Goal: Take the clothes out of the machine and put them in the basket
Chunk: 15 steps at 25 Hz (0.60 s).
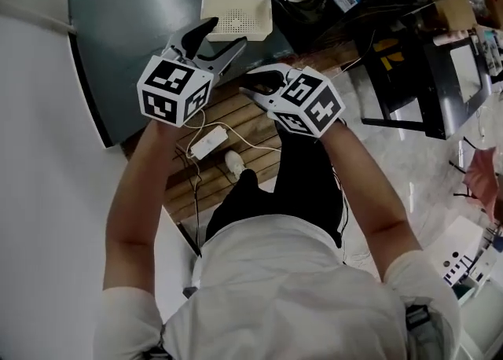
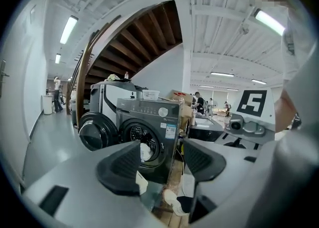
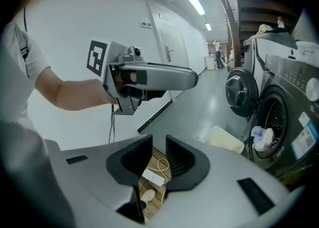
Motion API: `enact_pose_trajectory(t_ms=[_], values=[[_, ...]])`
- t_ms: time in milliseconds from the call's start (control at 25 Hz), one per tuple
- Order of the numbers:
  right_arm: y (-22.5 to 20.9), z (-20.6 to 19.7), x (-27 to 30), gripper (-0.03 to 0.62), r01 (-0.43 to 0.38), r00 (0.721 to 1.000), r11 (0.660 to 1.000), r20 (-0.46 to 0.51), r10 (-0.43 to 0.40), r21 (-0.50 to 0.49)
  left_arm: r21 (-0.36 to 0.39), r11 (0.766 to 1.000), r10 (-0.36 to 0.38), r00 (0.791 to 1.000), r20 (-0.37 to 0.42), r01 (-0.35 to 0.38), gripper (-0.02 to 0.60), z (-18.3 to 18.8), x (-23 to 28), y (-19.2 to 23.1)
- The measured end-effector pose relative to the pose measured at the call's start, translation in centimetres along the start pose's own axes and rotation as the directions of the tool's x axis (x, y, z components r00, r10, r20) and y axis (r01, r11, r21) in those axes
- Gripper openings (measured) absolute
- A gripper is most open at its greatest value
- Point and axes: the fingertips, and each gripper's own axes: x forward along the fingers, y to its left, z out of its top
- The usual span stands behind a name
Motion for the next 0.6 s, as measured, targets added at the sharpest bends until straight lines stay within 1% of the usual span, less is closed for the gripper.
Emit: enact_pose_trajectory(t_ms=[120,240,440,600], values=[[-3.8,-0.8,2.5,0.078,-0.034,0.996,0.999,-0.081,0.037,0.036,0.004,1.000,-0.027,0.999,-0.023,0.028,0.267,-0.5,3.6,2.5],[-7.9,-1.7,5.1,0.078,-0.065,0.985,0.995,-0.155,0.075,0.069,0.009,0.998,-0.055,0.997,-0.054,0.056,0.266,-1.4,8.0,5.4],[-14.5,-3.4,9.6,0.078,-0.118,0.962,0.988,-0.234,0.139,0.101,-0.008,0.994,-0.113,0.990,-0.089,0.113,0.277,-3.5,16.9,9.6],[-18.1,-5.2,12.7,0.078,-0.153,0.948,0.982,-0.262,0.179,0.115,-0.027,0.989,-0.149,0.983,-0.109,0.147,0.285,-5.7,23.4,11.6]])
